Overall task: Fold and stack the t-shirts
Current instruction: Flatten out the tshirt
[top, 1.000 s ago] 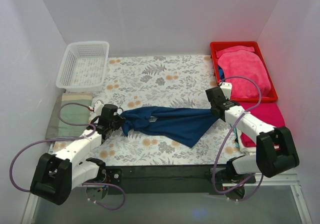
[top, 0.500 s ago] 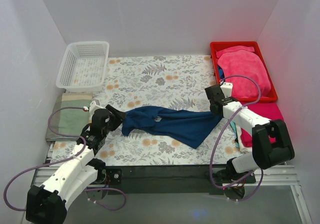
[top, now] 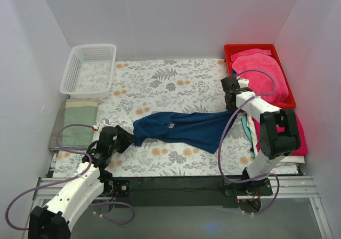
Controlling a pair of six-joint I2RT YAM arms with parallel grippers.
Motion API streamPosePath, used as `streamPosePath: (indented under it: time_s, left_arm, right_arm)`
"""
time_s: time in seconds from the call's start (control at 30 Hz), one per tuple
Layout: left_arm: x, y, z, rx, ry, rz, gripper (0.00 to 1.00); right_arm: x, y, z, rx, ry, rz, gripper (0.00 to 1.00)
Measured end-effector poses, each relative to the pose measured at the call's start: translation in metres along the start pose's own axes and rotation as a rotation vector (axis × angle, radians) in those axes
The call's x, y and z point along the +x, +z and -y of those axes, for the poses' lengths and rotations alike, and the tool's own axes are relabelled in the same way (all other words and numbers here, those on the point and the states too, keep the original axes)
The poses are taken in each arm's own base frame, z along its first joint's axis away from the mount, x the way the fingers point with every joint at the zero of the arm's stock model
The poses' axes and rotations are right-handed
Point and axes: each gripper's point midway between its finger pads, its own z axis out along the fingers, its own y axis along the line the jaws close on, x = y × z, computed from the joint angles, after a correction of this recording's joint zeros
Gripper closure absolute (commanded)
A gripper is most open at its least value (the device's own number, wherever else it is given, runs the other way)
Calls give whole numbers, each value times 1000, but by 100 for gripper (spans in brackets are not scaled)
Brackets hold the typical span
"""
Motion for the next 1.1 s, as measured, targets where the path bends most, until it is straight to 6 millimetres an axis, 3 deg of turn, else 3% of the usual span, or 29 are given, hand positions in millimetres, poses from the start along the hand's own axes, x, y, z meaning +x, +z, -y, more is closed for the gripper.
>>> streamPosePath:
  time_s: [0.2, 0.43, 0.73, 0.83, 1.0, 1.1]
  left_arm:
    - [8, -1, 5, 26, 11, -38, 57]
    - [23, -5, 17, 91, 47, -98, 57]
    - [33, 11, -7, -22, 87, -130, 59]
    - [30, 17, -7, -28, 97, -113, 65]
    - [24, 24, -9, -55, 112, -86, 100]
    - [15, 24, -2, -60, 115, -56, 100]
  right_arm:
    - [7, 8, -16, -31, -45, -116, 99]
    - [-34, 26, -40, -84, 35, -22, 99]
    - [-36, 27, -42, -92, 43, -16, 99]
    - [-36, 27, -42, -95, 44, -14, 99]
    - [-38, 25, -42, -106, 48, -5, 99]
    - [-37, 21, -40, -113, 49, -1, 99]
